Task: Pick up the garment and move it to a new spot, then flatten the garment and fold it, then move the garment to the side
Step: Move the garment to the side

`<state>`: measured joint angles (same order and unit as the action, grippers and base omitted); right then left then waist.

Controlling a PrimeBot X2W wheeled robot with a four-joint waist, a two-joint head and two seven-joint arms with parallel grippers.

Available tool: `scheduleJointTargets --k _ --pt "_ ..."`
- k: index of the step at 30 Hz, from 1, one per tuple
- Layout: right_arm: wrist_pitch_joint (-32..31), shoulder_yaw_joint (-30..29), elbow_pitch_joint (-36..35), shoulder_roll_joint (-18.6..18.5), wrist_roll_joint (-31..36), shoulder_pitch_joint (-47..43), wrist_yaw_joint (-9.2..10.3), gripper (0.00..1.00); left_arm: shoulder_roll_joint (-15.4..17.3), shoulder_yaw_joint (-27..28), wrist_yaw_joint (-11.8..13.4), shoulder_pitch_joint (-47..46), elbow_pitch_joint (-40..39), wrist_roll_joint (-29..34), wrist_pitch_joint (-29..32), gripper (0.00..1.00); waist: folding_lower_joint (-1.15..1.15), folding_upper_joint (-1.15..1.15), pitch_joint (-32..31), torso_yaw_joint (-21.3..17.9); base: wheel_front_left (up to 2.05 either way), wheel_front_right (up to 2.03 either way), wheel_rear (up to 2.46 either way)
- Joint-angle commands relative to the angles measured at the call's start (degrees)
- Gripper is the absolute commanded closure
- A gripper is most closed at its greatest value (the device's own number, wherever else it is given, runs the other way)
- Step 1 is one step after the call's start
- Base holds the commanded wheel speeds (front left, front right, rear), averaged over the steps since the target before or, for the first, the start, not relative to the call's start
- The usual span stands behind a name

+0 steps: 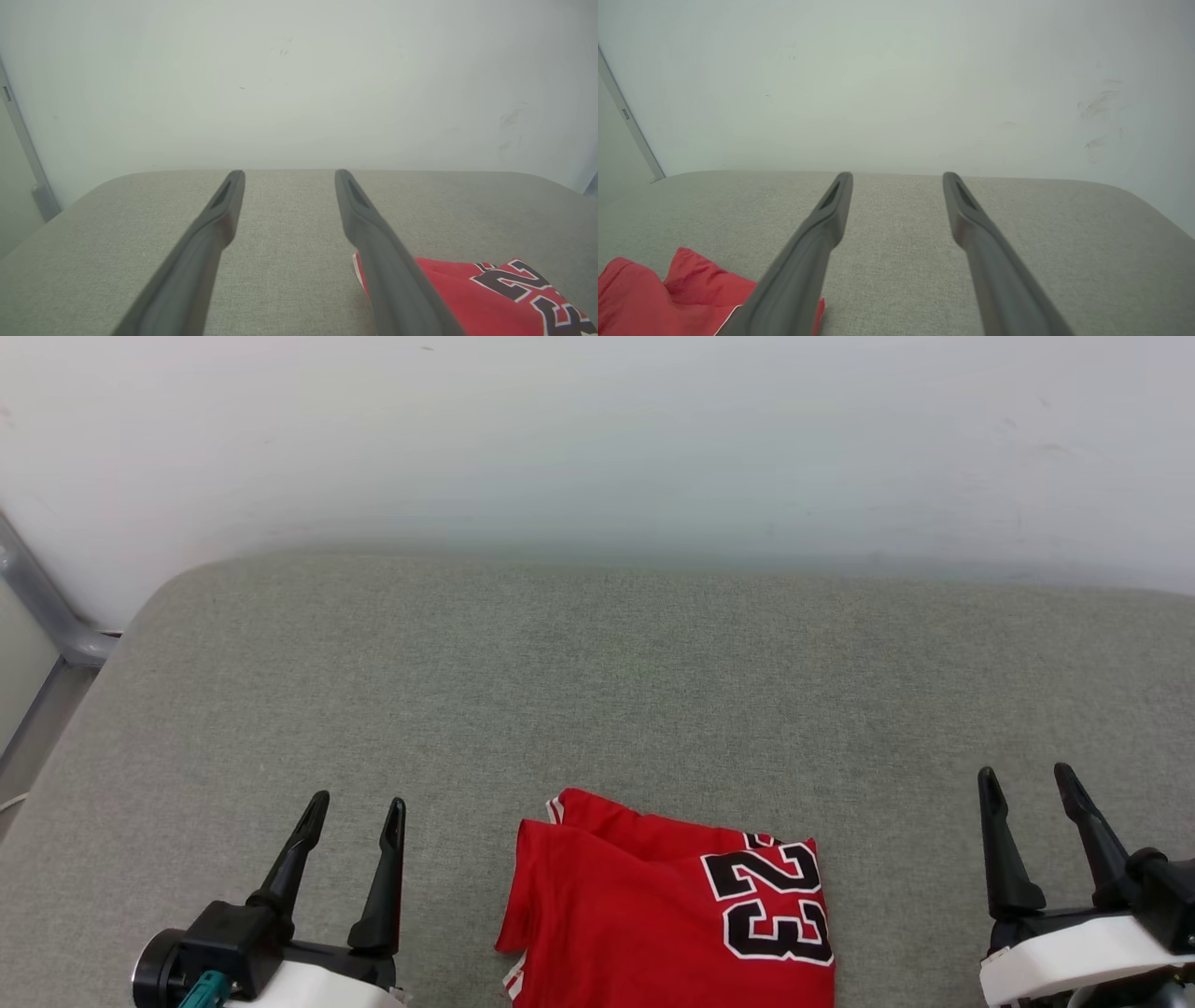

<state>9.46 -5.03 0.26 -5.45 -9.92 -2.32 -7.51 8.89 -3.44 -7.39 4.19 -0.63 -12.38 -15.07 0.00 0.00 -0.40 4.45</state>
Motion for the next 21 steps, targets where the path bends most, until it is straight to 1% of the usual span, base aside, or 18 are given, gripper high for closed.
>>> scheduleJointTargets --k 1,5,7,8,11,13,17,20,21 --pt "-0.01 0.02 -0.06 0.41 0.57 -0.19 0.05 0.0 -0.21 -0.14 -0.03 0.1 0.01 0.18 -0.12 0.0 0.0 0.0 0.11 -0.03 0.0 0.0 0.0" --pt "-0.39 0.1 -0.46 0.7 0.64 0.31 0.05 0.0 -0.47 -0.27 -0.08 -0.22 0.12 0.36 -0.12 0.0 0.0 0.0 0.28 -0.08 0.0 0.0 0.0" --pt "-1.44 -0.23 -0.45 1.01 -0.87 0.47 0.05 0.0 -0.62 -0.56 -0.1 -0.53 0.18 0.38 -0.12 0.0 0.0 0.0 0.54 -0.01 0.0 0.0 0.0" --pt "-2.66 -0.25 -0.35 1.03 -1.43 0.33 0.05 0.0 -0.6 -0.92 -0.09 -0.75 0.3 0.33 -0.12 0.0 0.0 0.0 0.66 0.12 0.0 0.0 0.0" --pt "-8.07 2.37 -1.23 -0.29 -3.92 -0.47 0.05 0.0 -0.38 -1.33 -0.11 -1.18 0.63 -0.32 -0.12 0.0 0.0 0.0 1.33 0.45 0.0 0.0 0.0" --pt "-13.91 4.12 -2.28 -1.88 -5.68 -0.79 0.07 0.0 -0.23 -1.22 -0.09 -1.32 0.58 -0.6 -0.12 0.0 0.0 0.0 1.83 0.68 0.0 0.0 0.0" --pt "-29.52 8.93 -6.24 -6.22 -9.2 -1.15 0.03 0.0 0.02 -1.2 -0.05 -1.9 0.65 -0.94 -0.12 0.0 0.0 0.0 3.08 1.33 0.0 0.0 0.0" --pt "-40.68 10.09 -9.65 -7.87 -11.99 -1.26 0.05 0.0 -0.11 -1.57 -0.06 -2.4 0.84 -0.88 -0.12 0.0 0.0 0.0 4.02 1.96 0.0 0.0 0.0" --pt "-44.48 9.83 -10.51 -7.56 -12.95 -1.34 0.05 0.0 -0.19 -1.75 -0.06 -2.55 0.86 -0.93 -0.12 0.0 0.0 0.0 4.39 2.21 0.0 0.0 0.0"
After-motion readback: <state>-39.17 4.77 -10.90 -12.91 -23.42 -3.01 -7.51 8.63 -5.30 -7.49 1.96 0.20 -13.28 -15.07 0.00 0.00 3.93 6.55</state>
